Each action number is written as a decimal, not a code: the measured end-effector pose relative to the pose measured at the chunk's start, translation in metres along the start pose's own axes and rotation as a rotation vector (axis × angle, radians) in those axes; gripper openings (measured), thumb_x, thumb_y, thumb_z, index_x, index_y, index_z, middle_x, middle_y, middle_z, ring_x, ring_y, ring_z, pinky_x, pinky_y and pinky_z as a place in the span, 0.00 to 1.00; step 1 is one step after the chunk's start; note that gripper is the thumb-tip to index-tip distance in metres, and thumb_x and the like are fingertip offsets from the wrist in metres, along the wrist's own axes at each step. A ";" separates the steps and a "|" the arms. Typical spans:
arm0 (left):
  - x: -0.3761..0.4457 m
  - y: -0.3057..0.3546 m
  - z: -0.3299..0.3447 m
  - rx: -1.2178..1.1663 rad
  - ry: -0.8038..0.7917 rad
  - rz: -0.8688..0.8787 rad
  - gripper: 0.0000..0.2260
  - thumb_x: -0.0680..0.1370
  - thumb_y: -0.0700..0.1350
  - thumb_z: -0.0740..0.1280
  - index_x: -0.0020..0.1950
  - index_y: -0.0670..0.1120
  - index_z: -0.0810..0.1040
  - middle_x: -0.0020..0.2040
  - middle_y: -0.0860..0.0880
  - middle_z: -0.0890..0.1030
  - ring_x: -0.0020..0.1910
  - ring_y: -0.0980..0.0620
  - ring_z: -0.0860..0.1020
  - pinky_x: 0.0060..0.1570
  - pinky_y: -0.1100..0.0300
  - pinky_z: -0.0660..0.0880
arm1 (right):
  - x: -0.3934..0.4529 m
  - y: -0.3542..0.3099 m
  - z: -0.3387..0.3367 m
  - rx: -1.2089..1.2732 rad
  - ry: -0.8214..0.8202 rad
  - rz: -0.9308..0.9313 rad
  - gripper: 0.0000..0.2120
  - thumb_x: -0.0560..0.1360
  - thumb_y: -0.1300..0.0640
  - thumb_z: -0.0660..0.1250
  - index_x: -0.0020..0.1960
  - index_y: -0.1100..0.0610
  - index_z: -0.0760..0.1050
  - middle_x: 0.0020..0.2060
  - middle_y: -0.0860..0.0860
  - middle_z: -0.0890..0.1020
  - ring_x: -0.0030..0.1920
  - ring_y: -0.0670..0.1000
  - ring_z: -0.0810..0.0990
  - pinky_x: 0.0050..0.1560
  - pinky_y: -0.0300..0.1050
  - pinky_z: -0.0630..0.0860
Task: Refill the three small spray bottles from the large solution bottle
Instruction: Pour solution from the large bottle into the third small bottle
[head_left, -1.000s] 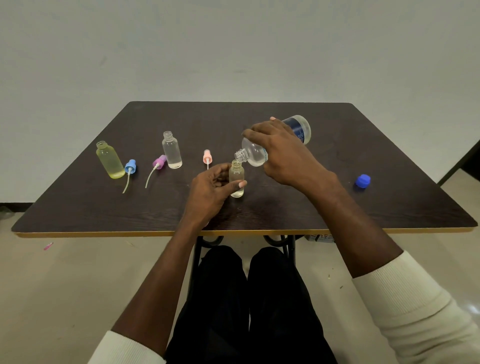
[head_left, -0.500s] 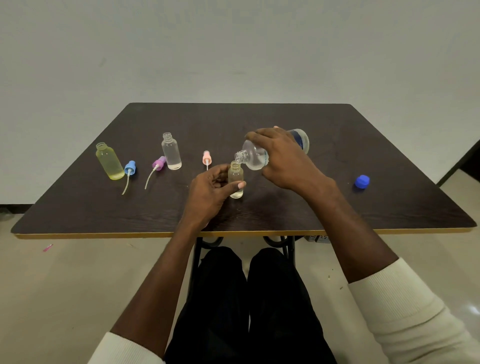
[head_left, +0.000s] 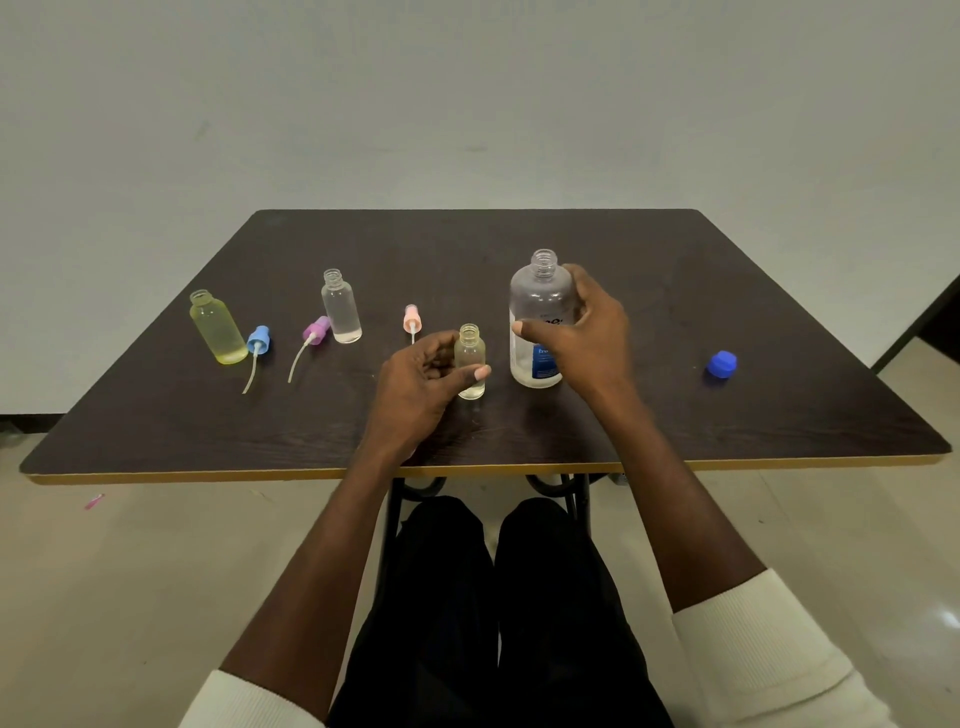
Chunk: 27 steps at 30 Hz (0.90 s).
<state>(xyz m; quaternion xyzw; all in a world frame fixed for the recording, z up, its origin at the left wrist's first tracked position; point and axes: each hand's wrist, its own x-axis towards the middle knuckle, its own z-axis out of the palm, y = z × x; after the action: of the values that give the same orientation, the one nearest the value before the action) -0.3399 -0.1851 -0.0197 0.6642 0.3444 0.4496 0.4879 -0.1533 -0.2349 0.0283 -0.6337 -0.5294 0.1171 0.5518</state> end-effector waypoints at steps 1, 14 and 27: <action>0.000 0.001 0.000 0.003 0.001 -0.001 0.19 0.73 0.40 0.78 0.63 0.48 0.81 0.53 0.50 0.87 0.54 0.54 0.85 0.57 0.59 0.81 | 0.001 0.004 0.000 0.010 0.010 0.025 0.26 0.64 0.54 0.79 0.60 0.52 0.75 0.52 0.46 0.82 0.52 0.46 0.80 0.53 0.43 0.79; -0.001 0.001 0.000 0.034 0.010 0.020 0.19 0.74 0.40 0.77 0.64 0.47 0.81 0.53 0.52 0.87 0.53 0.55 0.85 0.56 0.63 0.80 | -0.009 0.013 0.003 0.134 0.029 0.037 0.28 0.67 0.55 0.78 0.65 0.52 0.72 0.57 0.46 0.80 0.57 0.45 0.79 0.59 0.47 0.79; -0.002 0.001 0.000 0.064 0.063 0.039 0.17 0.73 0.40 0.78 0.60 0.51 0.82 0.51 0.52 0.87 0.52 0.55 0.85 0.55 0.61 0.81 | -0.041 -0.001 0.014 -0.027 0.451 -0.232 0.29 0.73 0.55 0.74 0.68 0.66 0.69 0.63 0.60 0.73 0.64 0.52 0.73 0.64 0.36 0.71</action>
<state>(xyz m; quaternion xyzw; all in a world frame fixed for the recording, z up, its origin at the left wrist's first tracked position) -0.3403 -0.1873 -0.0192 0.6715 0.3606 0.4686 0.4465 -0.1807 -0.2603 0.0063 -0.5860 -0.4637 -0.0988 0.6571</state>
